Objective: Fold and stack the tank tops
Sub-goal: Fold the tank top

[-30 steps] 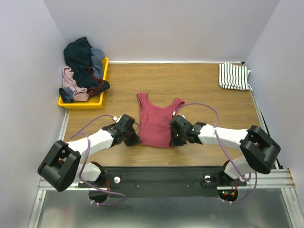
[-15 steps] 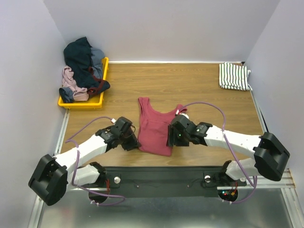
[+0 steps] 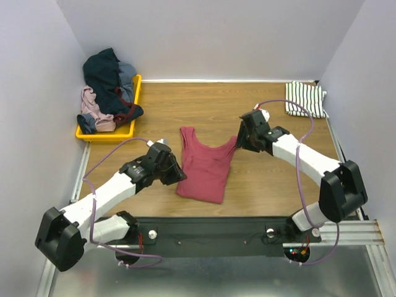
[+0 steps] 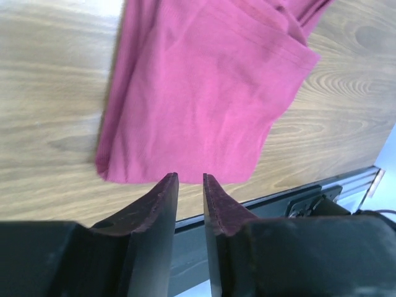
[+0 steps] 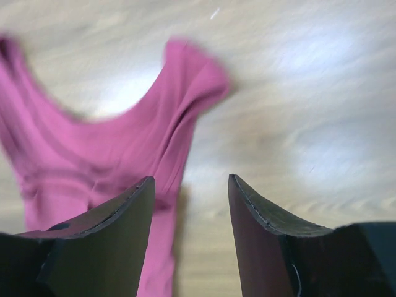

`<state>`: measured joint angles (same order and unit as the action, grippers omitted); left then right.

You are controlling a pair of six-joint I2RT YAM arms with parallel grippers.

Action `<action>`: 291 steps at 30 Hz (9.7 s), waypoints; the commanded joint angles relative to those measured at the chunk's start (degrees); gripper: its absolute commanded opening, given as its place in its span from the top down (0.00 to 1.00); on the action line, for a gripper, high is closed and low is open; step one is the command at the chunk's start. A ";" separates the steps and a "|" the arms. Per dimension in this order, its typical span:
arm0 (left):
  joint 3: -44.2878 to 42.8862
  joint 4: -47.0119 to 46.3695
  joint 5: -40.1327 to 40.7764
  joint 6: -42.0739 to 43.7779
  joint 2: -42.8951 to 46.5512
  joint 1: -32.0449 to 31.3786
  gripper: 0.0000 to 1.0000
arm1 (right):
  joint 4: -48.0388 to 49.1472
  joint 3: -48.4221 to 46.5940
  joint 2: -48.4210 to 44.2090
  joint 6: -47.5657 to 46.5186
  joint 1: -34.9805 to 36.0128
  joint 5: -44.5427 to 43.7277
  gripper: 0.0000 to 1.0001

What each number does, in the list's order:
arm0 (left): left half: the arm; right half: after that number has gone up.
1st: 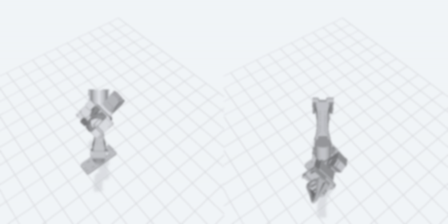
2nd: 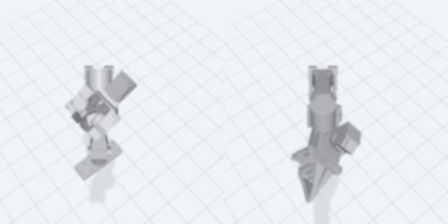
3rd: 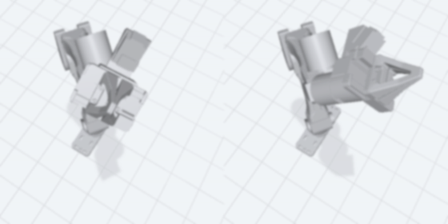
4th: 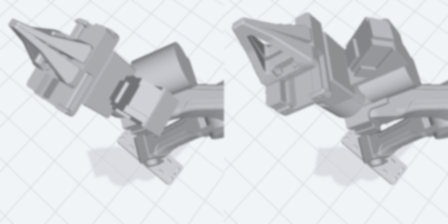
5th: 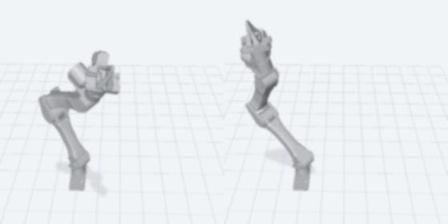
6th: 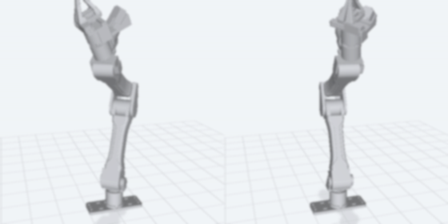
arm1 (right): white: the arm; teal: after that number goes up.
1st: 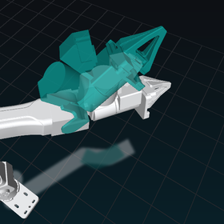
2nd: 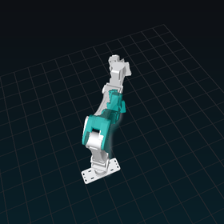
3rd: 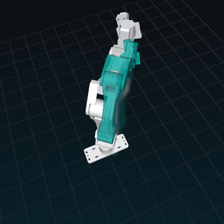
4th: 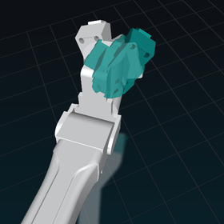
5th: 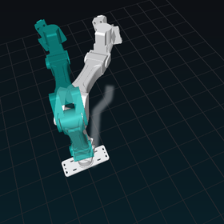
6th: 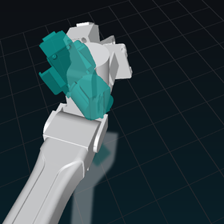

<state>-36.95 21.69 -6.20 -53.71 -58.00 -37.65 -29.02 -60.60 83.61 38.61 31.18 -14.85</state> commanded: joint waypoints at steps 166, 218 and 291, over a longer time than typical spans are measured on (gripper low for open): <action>8.47 -16.59 -3.74 6.17 0.17 13.40 0.78 | 13.36 -55.78 50.69 -14.27 17.78 -16.62 0.98; 12.62 -20.03 0.57 -3.25 -8.90 0.29 0.96 | 44.66 -13.14 33.81 -3.45 -2.44 5.97 0.99; 12.00 -23.64 4.96 1.24 -10.82 11.10 0.92 | -1.57 -1.53 18.52 -8.55 48.10 -21.20 0.86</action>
<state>-22.52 -4.12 -3.84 -54.68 -68.88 -28.40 -27.88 -59.75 101.73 30.83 78.96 -36.62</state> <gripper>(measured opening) 0.150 0.200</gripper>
